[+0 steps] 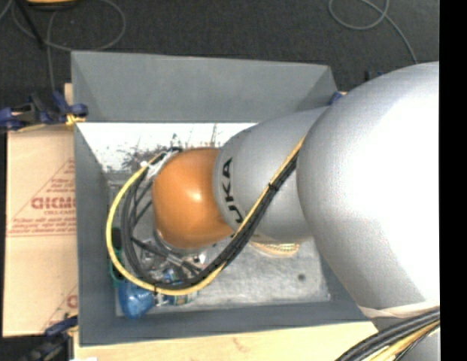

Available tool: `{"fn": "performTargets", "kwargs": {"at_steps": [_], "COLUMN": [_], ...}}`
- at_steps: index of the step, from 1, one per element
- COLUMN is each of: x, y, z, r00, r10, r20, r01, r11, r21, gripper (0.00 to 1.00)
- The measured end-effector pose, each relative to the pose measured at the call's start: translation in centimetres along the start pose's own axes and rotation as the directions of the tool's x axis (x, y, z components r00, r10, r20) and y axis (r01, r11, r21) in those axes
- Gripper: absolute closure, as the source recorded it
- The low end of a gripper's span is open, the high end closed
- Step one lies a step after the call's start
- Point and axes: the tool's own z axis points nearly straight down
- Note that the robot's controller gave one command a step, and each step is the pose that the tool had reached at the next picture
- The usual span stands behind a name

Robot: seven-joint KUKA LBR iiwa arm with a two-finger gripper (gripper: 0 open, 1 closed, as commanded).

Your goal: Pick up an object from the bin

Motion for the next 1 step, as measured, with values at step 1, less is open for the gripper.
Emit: {"fn": "performTargets", "kwargs": {"at_steps": [1], "x": [0.32], "y": [0.18], "z": [-4.87], "r00": [1.0], "r10": [-0.008], "r20": [-0.013], "r01": [0.008], "r11": [1.0], "r21": [0.003], "gripper": [1.0]}}
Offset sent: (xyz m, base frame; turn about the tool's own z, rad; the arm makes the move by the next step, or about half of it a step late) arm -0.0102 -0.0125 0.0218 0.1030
